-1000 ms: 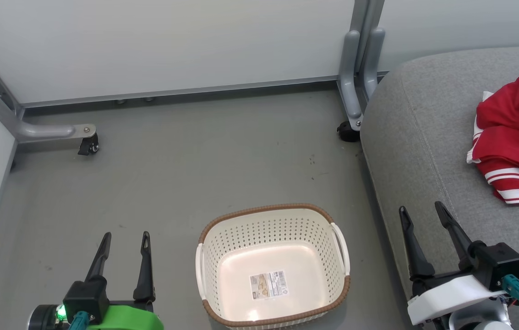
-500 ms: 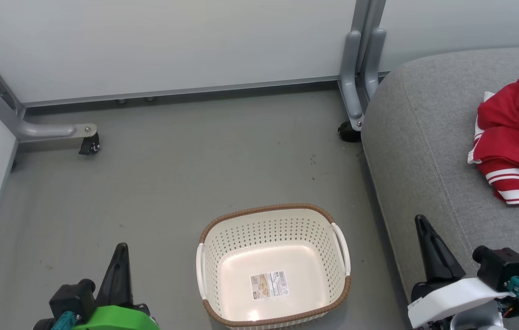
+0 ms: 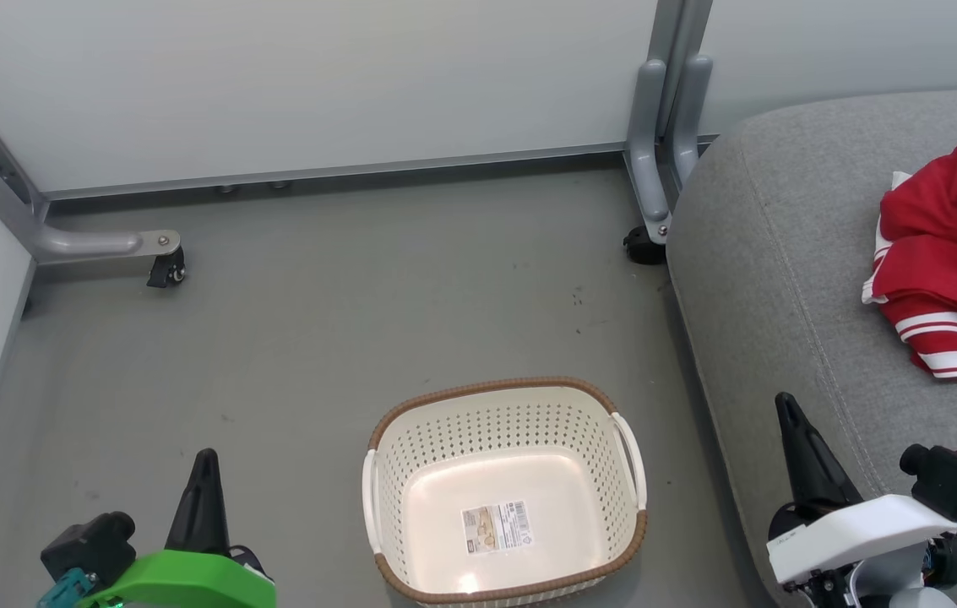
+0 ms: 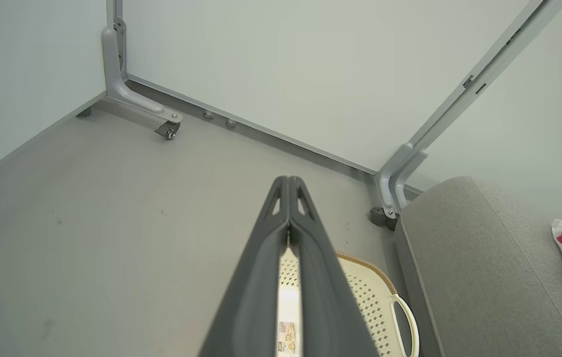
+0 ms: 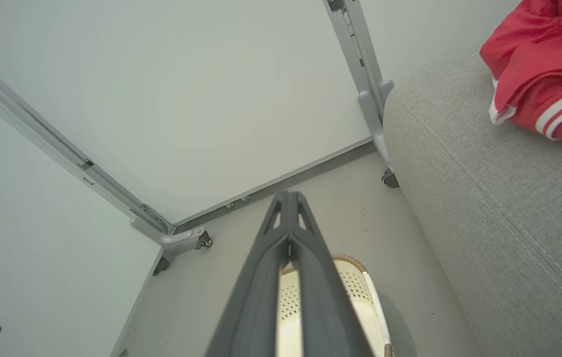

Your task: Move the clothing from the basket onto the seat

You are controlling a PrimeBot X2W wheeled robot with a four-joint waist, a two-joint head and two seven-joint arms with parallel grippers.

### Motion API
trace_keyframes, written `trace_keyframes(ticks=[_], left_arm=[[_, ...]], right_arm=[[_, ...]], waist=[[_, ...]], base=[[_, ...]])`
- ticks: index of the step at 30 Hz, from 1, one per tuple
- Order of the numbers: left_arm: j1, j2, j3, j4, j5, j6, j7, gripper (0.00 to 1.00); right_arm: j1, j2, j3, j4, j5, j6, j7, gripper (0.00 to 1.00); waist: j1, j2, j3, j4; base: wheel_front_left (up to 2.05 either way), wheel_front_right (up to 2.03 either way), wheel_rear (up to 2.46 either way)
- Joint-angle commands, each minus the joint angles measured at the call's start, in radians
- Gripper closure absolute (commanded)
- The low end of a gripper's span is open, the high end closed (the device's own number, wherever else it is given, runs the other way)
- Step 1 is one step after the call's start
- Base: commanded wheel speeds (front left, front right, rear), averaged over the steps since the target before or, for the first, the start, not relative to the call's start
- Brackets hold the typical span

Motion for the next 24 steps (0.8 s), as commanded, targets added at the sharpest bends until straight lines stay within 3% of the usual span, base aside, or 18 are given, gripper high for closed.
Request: trace_keyframes(ticks=[1, 24], left_arm=[[-0.035, 0.003, 0.010, -0.013, -0.038, -0.007, 0.008, 1.00], [-0.070, -0.009, 0.064, -0.004, -0.354, -0.039, 0.091, 1.00]], right_arm=[[-0.031, -0.005, -0.005, -0.005, 0.041, 0.000, 0.003, 1.00], [-0.077, -0.017, -0.025, 0.062, 0.381, 0.000, 0.042, 1.00]], waist=[[0.0000, 0.0000, 0.000, 0.000], [0.0000, 0.0000, -0.008, 0.002]], base=[[0.00, 0.00, 0.00], [0.00, 0.00, 0.00]])
